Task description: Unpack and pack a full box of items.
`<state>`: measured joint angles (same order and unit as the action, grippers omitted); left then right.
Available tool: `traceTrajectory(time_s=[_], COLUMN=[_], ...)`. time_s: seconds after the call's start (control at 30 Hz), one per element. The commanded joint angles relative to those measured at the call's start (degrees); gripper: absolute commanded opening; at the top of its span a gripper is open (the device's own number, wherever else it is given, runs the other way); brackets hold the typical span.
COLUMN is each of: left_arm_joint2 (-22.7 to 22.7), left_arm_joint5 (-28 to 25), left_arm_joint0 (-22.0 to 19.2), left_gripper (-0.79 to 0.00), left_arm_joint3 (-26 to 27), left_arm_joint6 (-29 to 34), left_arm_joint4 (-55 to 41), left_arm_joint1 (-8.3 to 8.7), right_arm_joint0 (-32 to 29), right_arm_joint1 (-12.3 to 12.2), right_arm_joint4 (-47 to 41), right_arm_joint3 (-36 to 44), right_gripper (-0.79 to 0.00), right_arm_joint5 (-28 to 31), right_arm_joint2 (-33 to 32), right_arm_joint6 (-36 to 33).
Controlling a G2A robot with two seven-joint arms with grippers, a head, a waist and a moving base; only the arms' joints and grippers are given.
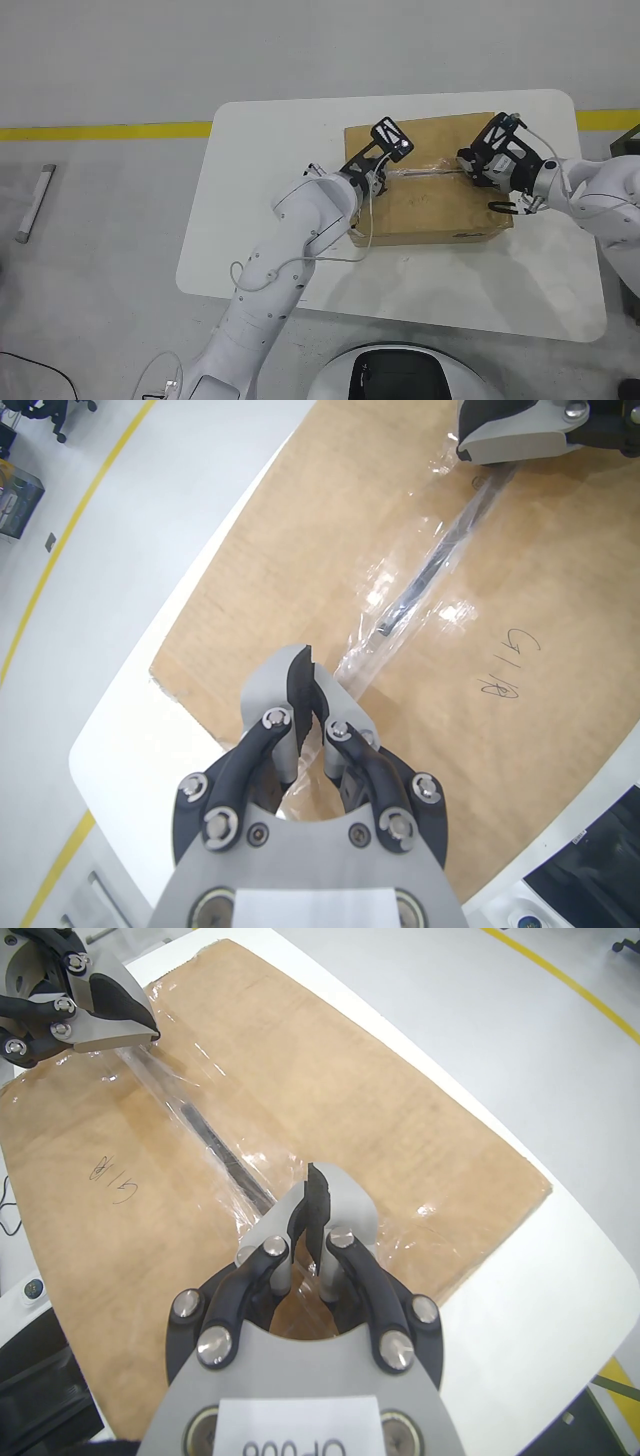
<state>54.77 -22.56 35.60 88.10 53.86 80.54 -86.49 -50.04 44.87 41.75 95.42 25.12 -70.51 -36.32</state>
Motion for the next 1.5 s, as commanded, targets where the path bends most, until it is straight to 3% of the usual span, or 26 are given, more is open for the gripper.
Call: traceTrajectory(time_s=[0.0, 0.07, 0.13, 0.2, 0.23, 0.3, 0.37, 0.4, 0.67, 0.87, 0.93, 0.97, 1.27, 1.47], left_arm_joint2=[0.26, 0.58, 0.94, 1.29, 1.44, 1.71, 1.97, 2.10, 2.89, 3.32, 3.56, 3.67, 5.02, 6.25], left_arm_joint5=[0.31, 0.58, 0.85, 1.06, 1.10, 1.18, 1.28, 1.38, 1.38, 1.43, 1.38, 1.34, 0.66, 0.82], left_arm_joint0=[0.10, 0.20, 0.35, 0.53, 0.63, 0.85, 1.09, 1.23, 2.02, 2.17, 2.11, 2.10, 2.30, 2.58], left_gripper=[-0.748, -0.723, -0.610, -0.548, -0.440, -0.363, -0.191, -0.169, -0.191, -0.142, -0.095, 0.000, 0.000, 0.000], left_arm_joint3=[0.35, 0.72, 1.19, 1.70, 1.98, 2.40, 2.77, 2.95, 4.20, 4.84, 5.18, 5.38, 7.61, 9.42], left_arm_joint6=[0.22, 0.40, 0.56, 0.77, 0.82, 1.00, 1.22, 1.31, 1.69, 1.57, 1.52, 1.54, 2.39, 3.11], left_arm_joint4=[0.21, 0.46, 0.70, 0.85, 0.79, 0.86, 0.95, 0.96, 1.38, 1.63, 1.51, 1.44, 0.47, 0.08], left_arm_joint1=[0.05, 0.11, 0.18, 0.25, 0.28, 0.34, 0.41, 0.44, 0.69, 0.80, 0.83, 0.85, 1.14, 1.40], right_arm_joint0=[-0.10, -0.11, -0.15, -0.36, -0.53, -0.74, -1.05, -1.18, -2.81, -4.74, -5.18, -5.36, -4.61, 0.09], right_arm_joint1=[0.01, 0.01, -0.01, -0.12, -0.15, -0.28, -0.36, -0.40, -1.02, -1.47, -1.56, -1.59, -1.68, -0.79], right_arm_joint4=[-0.70, -1.80, -3.52, -4.65, -5.57, -6.09, -6.54, -6.64, -8.47, -8.35, -8.40, -8.46, -13.62, -16.52], right_arm_joint3=[0.10, 0.36, 0.91, 1.64, 1.90, 2.48, 2.78, 2.91, 3.95, 3.88, 3.83, 3.67, 0.58, -1.26], right_gripper=[-0.785, -0.785, -0.785, -0.785, -0.785, -0.785, -0.785, -0.785, -0.742, -0.751, -0.748, -0.757, -0.785, -0.785], right_arm_joint5=[-0.06, -0.21, -0.37, -0.34, -0.43, -0.30, -0.21, -0.13, 1.19, 1.48, 1.49, 1.46, -0.36, 1.87], right_arm_joint2=[-0.46, -1.10, -1.99, -2.97, -3.49, -4.36, -4.97, -5.25, -9.07, -11.75, -12.37, -12.69, -16.86, -12.09], right_arm_joint6=[-0.04, -0.19, -0.36, -1.09, -1.26, -2.18, -2.62, -2.85, -5.52, -6.30, -6.32, -6.26, -2.74, -0.35])
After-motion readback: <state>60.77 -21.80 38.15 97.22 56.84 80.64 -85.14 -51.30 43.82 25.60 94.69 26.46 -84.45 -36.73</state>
